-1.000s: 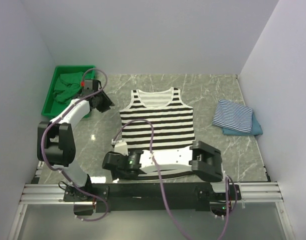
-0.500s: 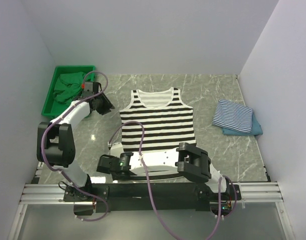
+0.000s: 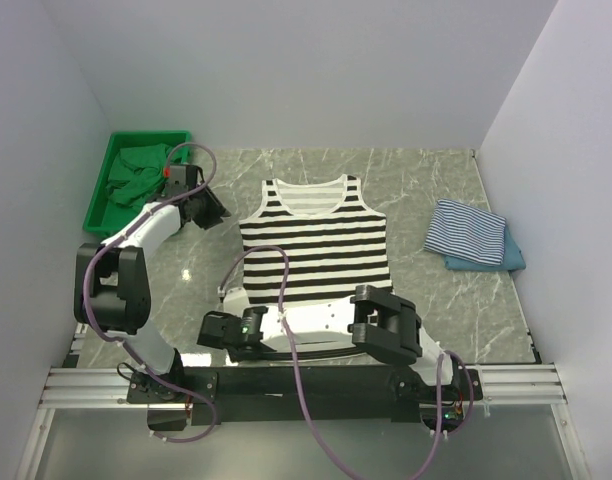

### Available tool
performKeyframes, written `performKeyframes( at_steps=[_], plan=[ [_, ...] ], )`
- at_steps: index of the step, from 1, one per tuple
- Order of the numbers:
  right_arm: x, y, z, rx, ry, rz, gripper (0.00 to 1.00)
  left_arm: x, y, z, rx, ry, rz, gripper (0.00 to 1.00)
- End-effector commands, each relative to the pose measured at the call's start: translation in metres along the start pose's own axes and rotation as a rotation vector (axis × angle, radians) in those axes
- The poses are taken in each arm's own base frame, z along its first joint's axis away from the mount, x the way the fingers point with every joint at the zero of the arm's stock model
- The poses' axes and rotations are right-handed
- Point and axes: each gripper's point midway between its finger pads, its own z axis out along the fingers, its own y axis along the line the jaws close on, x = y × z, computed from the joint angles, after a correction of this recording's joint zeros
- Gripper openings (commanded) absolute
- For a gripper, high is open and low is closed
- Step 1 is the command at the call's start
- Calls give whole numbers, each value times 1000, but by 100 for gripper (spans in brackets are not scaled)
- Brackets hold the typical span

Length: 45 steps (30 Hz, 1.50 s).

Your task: Fold and stack the tank tops

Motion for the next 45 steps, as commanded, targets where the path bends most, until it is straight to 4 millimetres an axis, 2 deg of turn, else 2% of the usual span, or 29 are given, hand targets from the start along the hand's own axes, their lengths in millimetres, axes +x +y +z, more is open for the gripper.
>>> performKeyframes(
  at_steps=[1,2,3,4,5,6,7,8,9,11,14,19,27,29,32,33,35,40,41,42,44,45],
  plan=[
    [0,2,-16,-61,-15,-1,0,7,-1,8,28,12,-9,38],
    [10,-11,-15,-51,-3,0,0,7,-1,8,32,2,-3,38],
    [0,-7,-33,-112,-28,18,0,8,-1,7,36,-4,2,40],
    [-8,2,-42,-185,-52,46,0,15,4,9,27,4,1,40],
    [1,-8,-42,-200,-26,51,0,16,3,11,29,-2,-3,40],
    [-11,-4,-63,-270,-55,65,0,18,6,14,23,0,-1,41],
    [-16,1,-72,-323,-75,78,0,22,8,16,17,4,0,42],
    [-13,-6,-73,-331,-66,83,0,25,8,18,11,3,3,43],
    [-18,-6,-84,-363,-79,97,0,27,9,22,8,5,5,43],
    [-18,-4,-92,-407,-77,113,0,36,11,27,8,13,10,44],
    [-17,-5,-97,-421,-69,115,0,41,8,29,22,9,15,45],
    [-18,-14,-96,-411,-53,119,0,51,20,44,-28,24,13,43],
    [-14,-28,-89,-402,-37,136,0,59,31,69,-108,47,17,33],
    [-14,-31,-87,-398,-38,143,0,57,29,72,-111,37,17,29],
    [-13,-32,-87,-397,-38,136,0,48,30,73,-125,3,14,18],
    [-13,-32,-87,-398,-37,136,0,44,26,74,-118,-7,13,9],
    [-13,-31,-87,-403,-33,136,0,39,24,73,-123,-22,14,1],
    [-21,-25,-94,-433,-47,142,0,8,19,59,-189,-120,5,1],
    [-28,-21,-100,-446,-61,148,0,2,19,55,-204,-140,0,1],
    [-32,-20,-102,-451,-68,146,0,-10,11,50,-200,-172,-1,1],
    [-39,-20,-106,-458,-85,155,0,-18,11,46,-232,-189,4,1],
    [-41,-23,-105,-455,-86,167,0,-29,-2,44,-212,-205,4,1]
  ],
)
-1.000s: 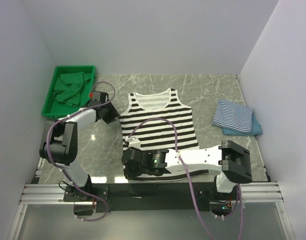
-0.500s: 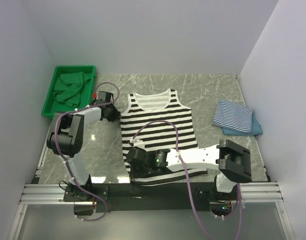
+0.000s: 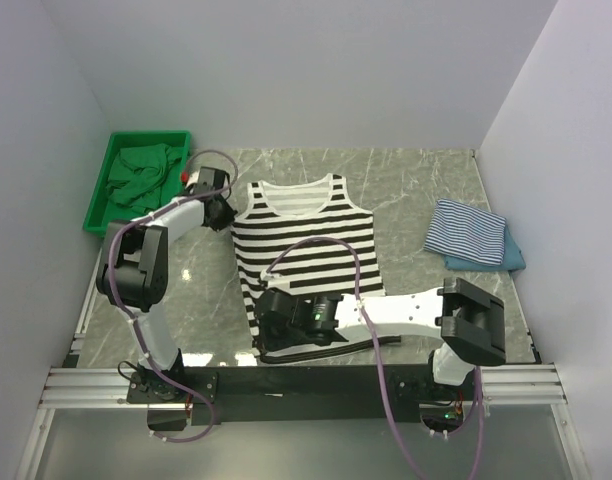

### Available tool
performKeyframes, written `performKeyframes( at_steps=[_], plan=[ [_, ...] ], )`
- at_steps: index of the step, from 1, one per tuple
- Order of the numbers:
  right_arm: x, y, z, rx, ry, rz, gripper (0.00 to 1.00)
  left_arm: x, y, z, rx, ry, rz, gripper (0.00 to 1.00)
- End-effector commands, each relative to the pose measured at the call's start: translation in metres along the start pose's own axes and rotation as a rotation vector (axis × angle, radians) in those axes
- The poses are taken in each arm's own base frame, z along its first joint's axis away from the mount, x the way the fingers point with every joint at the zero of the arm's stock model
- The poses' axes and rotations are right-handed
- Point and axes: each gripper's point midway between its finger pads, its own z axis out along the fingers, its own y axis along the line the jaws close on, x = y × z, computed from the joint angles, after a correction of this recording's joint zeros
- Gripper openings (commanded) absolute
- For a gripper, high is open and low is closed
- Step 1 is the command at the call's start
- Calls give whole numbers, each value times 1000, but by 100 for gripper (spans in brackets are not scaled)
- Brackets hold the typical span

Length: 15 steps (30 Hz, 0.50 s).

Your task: Fold and stack the tank tops

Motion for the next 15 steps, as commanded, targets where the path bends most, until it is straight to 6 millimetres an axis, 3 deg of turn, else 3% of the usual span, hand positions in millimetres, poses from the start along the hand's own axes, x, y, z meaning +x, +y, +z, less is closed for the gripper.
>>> performKeyframes(
  at_steps=[1,7,15],
  plan=[
    [-32,22,-23,-101,-75,32,0,-49,-24,-19,-1,-126,-17,1],
    [-41,1,-29,-126,-110,105,0,-43,-50,-20,12,-118,22,1],
    [-25,-42,-32,-102,-130,202,0,-14,-105,-19,57,-100,117,0]
  ],
)
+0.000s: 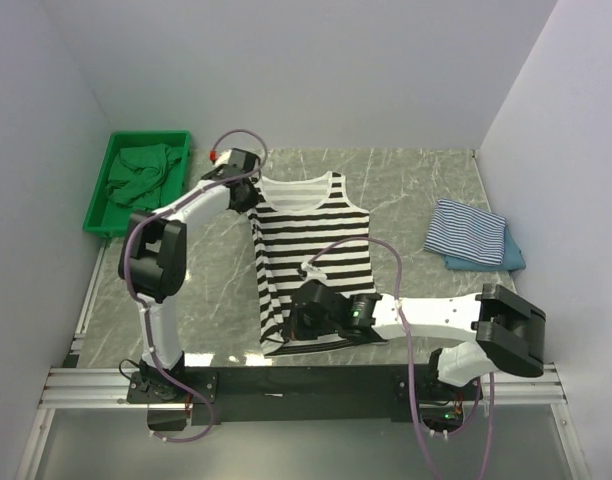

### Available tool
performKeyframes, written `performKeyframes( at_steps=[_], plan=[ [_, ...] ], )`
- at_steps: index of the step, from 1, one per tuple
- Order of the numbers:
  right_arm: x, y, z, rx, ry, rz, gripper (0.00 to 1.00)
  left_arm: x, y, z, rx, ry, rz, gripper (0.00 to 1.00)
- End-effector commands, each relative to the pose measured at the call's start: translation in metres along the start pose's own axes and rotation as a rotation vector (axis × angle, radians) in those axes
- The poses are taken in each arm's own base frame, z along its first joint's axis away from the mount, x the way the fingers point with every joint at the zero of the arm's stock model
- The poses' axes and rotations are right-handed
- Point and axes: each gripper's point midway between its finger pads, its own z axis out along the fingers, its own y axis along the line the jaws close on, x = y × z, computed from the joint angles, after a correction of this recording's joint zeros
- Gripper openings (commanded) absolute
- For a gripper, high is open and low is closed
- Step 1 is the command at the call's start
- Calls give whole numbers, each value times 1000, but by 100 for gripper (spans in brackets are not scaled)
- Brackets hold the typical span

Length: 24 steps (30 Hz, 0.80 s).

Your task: Fold and stack the tank tops

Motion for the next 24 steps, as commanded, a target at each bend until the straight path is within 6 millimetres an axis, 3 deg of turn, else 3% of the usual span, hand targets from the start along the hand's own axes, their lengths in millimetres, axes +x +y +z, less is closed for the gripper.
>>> performKeyframes(
  at_steps=[1,10,15,18,19,20,21,22,24],
  plan=[
    [-1,-3,-7,-37,-26,55,0,-2,-29,-4,20,-36,31,0],
    [11,-43,-16,13,-62,117,0,36,-68,2,62,0,88,1],
    [1,-41,-25,23,-99,93,0,32,-64,0,45,-19,80,1],
    [-5,-26,-30,0,-104,53,0,17,-49,-5,20,-46,49,1],
    [-6,-14,-34,-9,-101,10,0,3,-44,-12,28,-65,15,1],
    [-7,-7,-36,-5,-104,-13,0,5,-32,-11,21,-53,6,1],
    [-7,-12,-39,54,-104,-47,0,-2,-30,-12,33,-65,-16,1],
    [-16,11,-43,43,-118,-74,0,-16,-22,-18,35,-83,-44,1],
    [-23,34,-53,72,-131,-157,0,-22,-8,-19,20,-81,-62,1]
  ],
)
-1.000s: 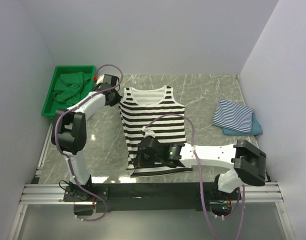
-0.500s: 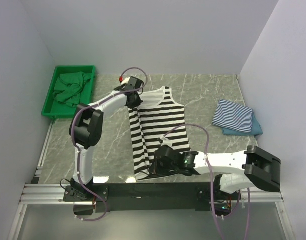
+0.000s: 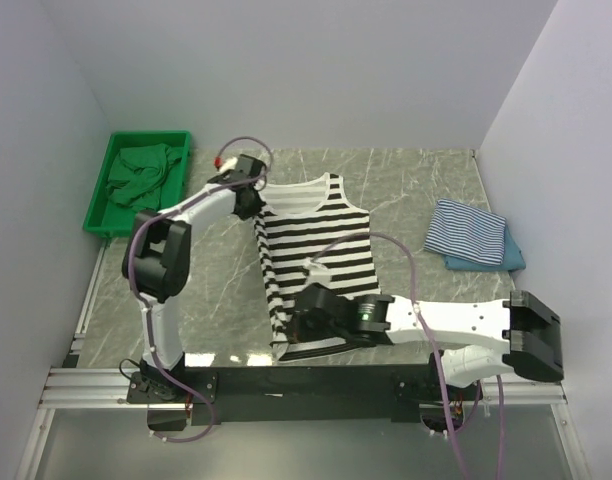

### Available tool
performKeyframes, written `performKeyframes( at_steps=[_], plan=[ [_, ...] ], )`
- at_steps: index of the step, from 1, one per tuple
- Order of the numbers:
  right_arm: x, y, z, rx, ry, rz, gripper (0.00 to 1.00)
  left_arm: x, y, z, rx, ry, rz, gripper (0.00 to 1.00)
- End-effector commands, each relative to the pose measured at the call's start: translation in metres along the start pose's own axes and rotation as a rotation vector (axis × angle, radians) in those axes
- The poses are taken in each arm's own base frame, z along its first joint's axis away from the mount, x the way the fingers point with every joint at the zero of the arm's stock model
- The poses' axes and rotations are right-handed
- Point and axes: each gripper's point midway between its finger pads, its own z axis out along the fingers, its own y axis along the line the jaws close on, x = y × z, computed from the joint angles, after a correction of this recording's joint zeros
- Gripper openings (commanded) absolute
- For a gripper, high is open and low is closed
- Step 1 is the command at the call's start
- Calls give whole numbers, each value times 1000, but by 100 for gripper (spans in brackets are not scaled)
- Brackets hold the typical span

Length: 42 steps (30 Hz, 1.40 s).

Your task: Fold and stack the tank tops

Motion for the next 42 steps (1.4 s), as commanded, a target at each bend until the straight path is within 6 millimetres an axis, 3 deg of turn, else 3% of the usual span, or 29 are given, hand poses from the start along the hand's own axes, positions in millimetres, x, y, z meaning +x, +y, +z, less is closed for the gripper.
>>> performKeyframes(
  at_steps=[1,3,4,8,12,13,14,17,18,21,25,26,27,28,29,30,32,33,35,37,42],
  plan=[
    [-19,36,-11,54,-46,-154,0,-58,10,-27,46,-116,-115,1],
    [-19,53,-8,53,-32,-208,0,-59,23,-29,40,-113,-126,1],
    [-10,50,7,83,4,-239,0,-66,29,-29,47,-120,-147,1],
    [8,65,37,67,78,-314,0,-53,60,-13,16,-65,-186,1],
    [9,74,56,76,85,-355,0,-47,75,-2,-4,-41,-200,1],
    [9,75,58,72,87,-379,0,-45,78,2,-11,-33,-198,3],
    [10,79,57,53,94,-389,0,-44,80,3,-18,-26,-199,14],
    [1,80,47,49,51,-397,31,-43,80,-4,13,-32,-205,35],
    [3,71,45,59,49,-396,50,-48,79,-8,23,-54,-213,40],
    [-14,70,13,18,-22,-380,63,-61,87,-29,21,-89,-240,48],
    [-25,59,-8,24,-71,-327,64,-68,99,-64,7,-127,-288,57],
    [-27,51,-11,57,-83,-302,64,-61,106,-68,-12,-119,-290,60],
    [-34,25,-18,142,-105,-280,64,-57,114,-74,-34,-121,-301,61],
    [-36,14,-21,170,-116,-223,64,-55,116,-90,-27,-125,-305,60],
    [-39,-1,-23,203,-123,-192,63,-35,129,-91,-54,-97,-301,59],
    [-46,-36,-27,259,-138,-132,63,-25,133,-96,-60,-91,-305,58],
    [-47,-69,-31,284,-130,-39,63,4,157,-109,-101,-67,-307,58],
    [-44,-101,-37,319,-138,9,63,14,161,-114,-101,-57,-309,57],
    [-56,-141,-46,375,-185,132,63,39,182,-125,-136,-27,-309,58],
    [-60,-175,-57,404,-249,244,63,55,187,-137,-115,-3,-310,58],
    [-40,-209,-58,397,-247,384,64,90,197,-157,-114,86,-305,57]
  ],
)
